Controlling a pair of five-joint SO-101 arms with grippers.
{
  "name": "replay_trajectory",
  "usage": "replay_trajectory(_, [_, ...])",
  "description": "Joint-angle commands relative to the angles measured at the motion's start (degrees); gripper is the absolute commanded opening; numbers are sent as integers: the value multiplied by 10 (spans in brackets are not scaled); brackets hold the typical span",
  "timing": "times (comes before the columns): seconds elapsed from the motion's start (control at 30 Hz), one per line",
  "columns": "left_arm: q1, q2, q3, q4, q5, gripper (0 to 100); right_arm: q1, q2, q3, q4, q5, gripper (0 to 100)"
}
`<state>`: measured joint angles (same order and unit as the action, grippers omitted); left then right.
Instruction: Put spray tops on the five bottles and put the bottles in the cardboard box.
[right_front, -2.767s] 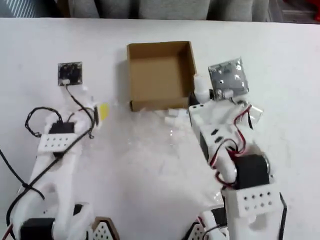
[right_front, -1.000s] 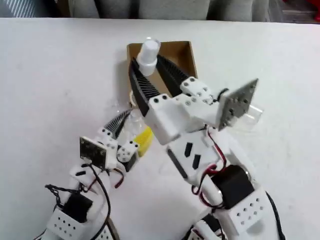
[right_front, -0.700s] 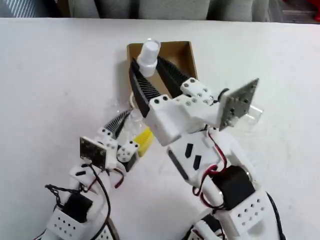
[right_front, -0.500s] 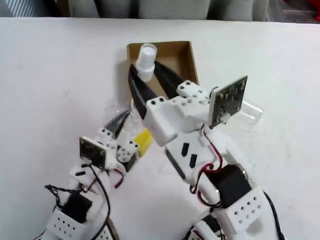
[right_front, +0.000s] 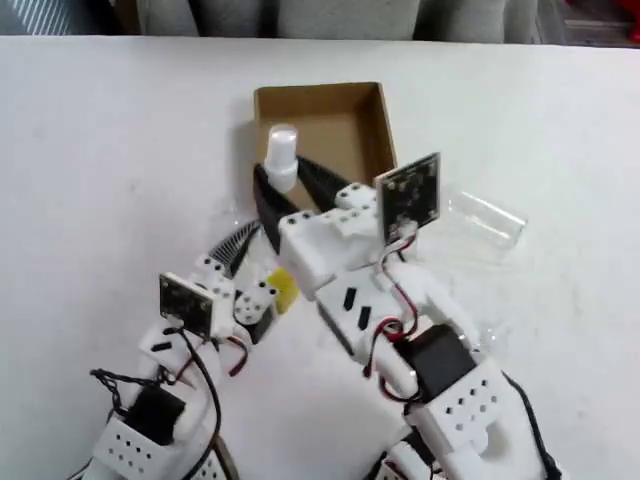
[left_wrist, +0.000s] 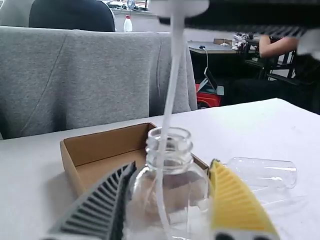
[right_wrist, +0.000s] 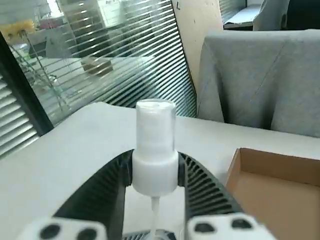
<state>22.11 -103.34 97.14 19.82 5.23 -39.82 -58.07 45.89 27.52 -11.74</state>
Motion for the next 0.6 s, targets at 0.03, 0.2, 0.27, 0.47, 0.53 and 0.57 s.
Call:
replay_trajectory(0.03, [1, -15, -2, -4, 4, 23, -39, 0, 17, 7, -1, 211])
replay_trajectory(0.2, [1, -15, -2, -2, 4, 23, -53, -1, 17, 36, -1, 366])
replay_trajectory(0.27, [1, -15, -2, -2, 4, 23, -52, -1, 1, 44, -1, 372])
replay_trajectory(0.47, [1, -15, -2, -1, 4, 23, -51, -1, -121, 149, -1, 372])
replay_trajectory(0.53, [1, -15, -2, -1, 4, 23, -44, -1, -164, 202, -3, 372])
replay_trajectory(0.57, [1, -15, -2, -1, 4, 23, -36, -1, -184, 228, -4, 372])
